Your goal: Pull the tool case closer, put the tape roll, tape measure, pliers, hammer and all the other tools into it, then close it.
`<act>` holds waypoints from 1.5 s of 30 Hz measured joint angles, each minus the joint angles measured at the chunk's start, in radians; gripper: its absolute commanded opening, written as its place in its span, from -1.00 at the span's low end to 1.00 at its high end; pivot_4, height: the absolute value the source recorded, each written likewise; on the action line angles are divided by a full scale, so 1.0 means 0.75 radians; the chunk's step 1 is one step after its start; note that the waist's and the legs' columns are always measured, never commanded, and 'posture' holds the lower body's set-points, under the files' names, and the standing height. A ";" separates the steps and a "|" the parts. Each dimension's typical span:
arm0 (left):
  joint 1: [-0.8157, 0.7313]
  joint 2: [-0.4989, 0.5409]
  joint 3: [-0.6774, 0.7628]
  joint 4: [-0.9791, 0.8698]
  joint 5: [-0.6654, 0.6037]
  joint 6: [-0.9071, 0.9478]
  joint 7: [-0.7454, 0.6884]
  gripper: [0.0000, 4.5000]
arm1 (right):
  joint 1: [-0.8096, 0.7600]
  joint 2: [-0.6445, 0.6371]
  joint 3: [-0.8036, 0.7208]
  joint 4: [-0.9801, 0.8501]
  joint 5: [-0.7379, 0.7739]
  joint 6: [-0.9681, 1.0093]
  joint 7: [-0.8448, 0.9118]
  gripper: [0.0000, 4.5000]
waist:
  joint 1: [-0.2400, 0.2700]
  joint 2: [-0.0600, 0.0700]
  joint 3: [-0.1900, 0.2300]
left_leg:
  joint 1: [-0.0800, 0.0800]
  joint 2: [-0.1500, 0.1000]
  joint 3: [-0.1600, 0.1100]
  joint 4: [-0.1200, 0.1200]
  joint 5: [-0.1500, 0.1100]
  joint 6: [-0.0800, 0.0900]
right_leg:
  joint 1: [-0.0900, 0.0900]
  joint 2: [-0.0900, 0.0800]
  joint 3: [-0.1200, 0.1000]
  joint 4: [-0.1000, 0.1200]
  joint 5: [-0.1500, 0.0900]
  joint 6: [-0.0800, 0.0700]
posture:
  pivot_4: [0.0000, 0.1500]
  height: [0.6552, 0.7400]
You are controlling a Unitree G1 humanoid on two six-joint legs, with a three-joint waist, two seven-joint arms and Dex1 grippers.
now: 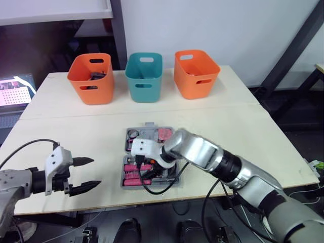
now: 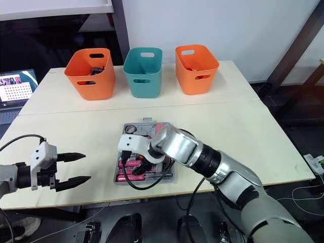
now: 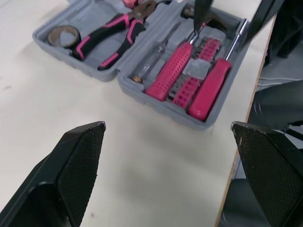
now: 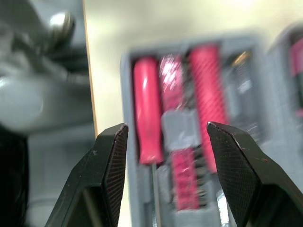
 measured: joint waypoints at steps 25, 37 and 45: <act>-0.138 0.031 -0.096 0.091 0.036 -0.021 -0.068 1.00 | 0.527 0.014 -0.101 0.390 -0.135 -0.850 0.144 -0.99 | 0.000 0.000 0.000 | 0.002 0.001 0.001 0.000 0.000 0.000 | 0.002 0.001 0.000 0.000 0.000 0.000 | 1.00 1.00; -0.266 0.000 -0.161 0.167 0.132 -0.059 0.040 1.00 | 0.581 0.039 -0.335 0.266 -0.042 -0.835 0.123 -0.99 | 0.007 -0.001 0.000 | 0.004 0.000 0.001 0.001 0.000 0.000 | 0.005 0.001 0.000 0.000 0.000 0.001 | 1.00 1.00; -0.421 -0.052 -0.254 0.413 0.213 -0.085 0.055 1.00 | 0.588 -0.315 -0.540 0.033 -0.020 -0.761 0.147 -0.99 | 0.012 -0.001 0.000 | 0.002 0.000 0.001 0.001 0.000 0.000 | 0.004 0.001 0.000 -0.001 0.000 0.001 | 1.00 1.00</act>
